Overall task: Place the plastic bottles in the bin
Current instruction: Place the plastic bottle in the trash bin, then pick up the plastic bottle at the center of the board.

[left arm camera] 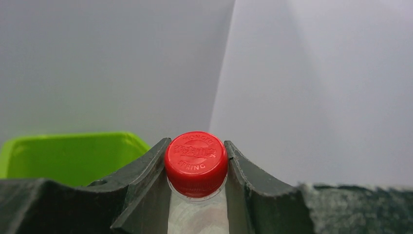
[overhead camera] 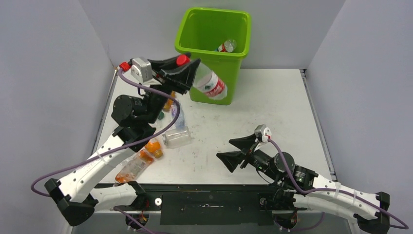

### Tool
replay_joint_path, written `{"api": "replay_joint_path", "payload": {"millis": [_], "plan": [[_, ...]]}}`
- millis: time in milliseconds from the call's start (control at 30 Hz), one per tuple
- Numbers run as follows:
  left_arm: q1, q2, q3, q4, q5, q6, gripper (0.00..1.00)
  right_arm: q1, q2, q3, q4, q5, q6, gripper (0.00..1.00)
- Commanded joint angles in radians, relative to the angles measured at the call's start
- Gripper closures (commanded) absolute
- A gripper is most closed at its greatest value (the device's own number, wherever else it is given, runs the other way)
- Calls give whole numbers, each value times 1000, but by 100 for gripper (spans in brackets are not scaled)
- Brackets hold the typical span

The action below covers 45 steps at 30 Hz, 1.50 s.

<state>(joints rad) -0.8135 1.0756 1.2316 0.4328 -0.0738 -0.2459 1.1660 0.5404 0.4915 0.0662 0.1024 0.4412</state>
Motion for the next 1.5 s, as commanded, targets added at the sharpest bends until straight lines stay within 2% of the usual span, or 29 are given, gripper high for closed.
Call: {"api": "replay_joint_path", "payload": {"millis": [0,200,433,533,633,700,733,800,867,900,1000,1100,1233,1333,1467], "plan": [[77,141,147,331,-31,124,100,3,-42,-58,20,105,64,10],[158,383,438,410,31,121,100,4,-40,-79,-23,143,83,10],[206,669,746,312,86,92,100,4,-77,-51,-77,233,53,10],[213,813,929,199,100,103,100,4,-85,-36,-124,258,36,10],[215,973,1108,120,70,122,100,4,-103,-13,-167,277,16,10],[217,1017,1132,163,12,128,99,4,-116,-4,-191,288,5,10],[218,1034,1142,169,-14,128,82,4,-124,-2,-201,293,0,10],[223,1062,1186,141,-40,115,34,4,-137,-2,-215,296,-7,10],[223,1065,1203,134,-41,108,0,3,-147,-1,-227,296,-11,10],[220,1059,1206,133,-47,110,4,4,-150,-3,-229,296,-12,10],[197,1012,1185,138,-68,136,4,4,-158,-7,-237,302,-12,10],[159,919,1090,174,-104,199,4,3,-161,-8,-237,310,-2,10],[78,706,834,247,-147,312,4,4,-158,-17,-234,362,64,10],[7,470,554,232,-197,396,4,3,-162,-34,-207,391,110,10],[-37,177,258,66,-290,356,4,2,-138,-50,-129,356,99,10]]}}
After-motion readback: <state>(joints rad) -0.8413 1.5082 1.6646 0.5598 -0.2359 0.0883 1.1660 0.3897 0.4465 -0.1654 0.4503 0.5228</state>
